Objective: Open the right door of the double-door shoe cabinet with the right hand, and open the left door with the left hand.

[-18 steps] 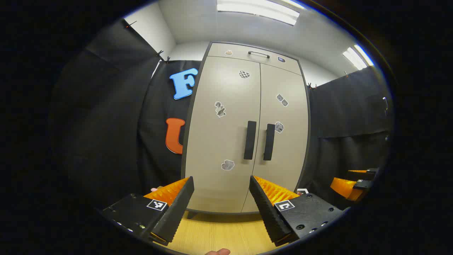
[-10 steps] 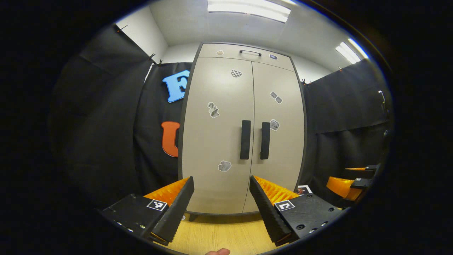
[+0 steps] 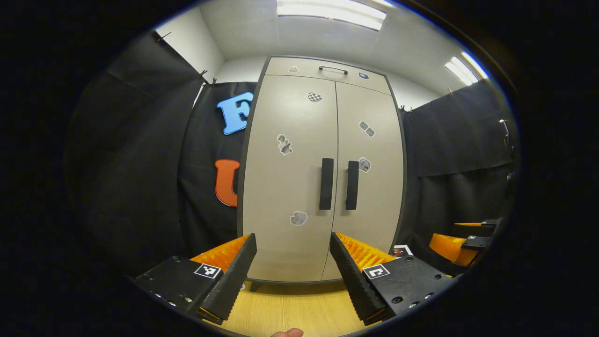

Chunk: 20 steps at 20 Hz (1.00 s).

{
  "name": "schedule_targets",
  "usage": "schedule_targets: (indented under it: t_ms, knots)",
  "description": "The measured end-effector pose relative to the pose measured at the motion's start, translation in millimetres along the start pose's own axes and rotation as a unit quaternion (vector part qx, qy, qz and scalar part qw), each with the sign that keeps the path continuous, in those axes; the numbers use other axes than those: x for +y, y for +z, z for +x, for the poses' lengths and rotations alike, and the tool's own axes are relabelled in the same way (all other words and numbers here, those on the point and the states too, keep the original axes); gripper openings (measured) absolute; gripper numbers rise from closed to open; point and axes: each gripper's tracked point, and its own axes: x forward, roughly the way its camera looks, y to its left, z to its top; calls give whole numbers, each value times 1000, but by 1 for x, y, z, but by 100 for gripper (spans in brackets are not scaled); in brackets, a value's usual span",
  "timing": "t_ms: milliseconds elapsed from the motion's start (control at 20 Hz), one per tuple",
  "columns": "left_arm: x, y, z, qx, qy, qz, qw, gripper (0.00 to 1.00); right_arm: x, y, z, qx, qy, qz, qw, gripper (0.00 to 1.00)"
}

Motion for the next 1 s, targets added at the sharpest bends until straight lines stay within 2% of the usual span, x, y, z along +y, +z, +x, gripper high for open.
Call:
schedule_targets:
  t_ms: [200, 350, 600, 850, 1000]
  knots:
    - [9, -3, -6, 5, 15, -1, 1000, 95, 14, 40, 29, -26, 19, 8, 999, 100]
    - [7, -14, -16, 21, 7, -20, 1000, 95, 31, 71, 63, -31, 47, 16, 998, 100]
    - [13, -40, -39, 54, 10, -26, 998, 95, 55, 117, 133, -51, 64, 2, 997, 100]
    - [25, -51, -52, 68, 25, -35, 997, 95, 77, 123, 195, -42, 49, -38, 997, 100]
    - [37, -48, -58, 63, 39, -46, 996, 95, 87, 111, 224, -17, 43, -37, 998, 99]
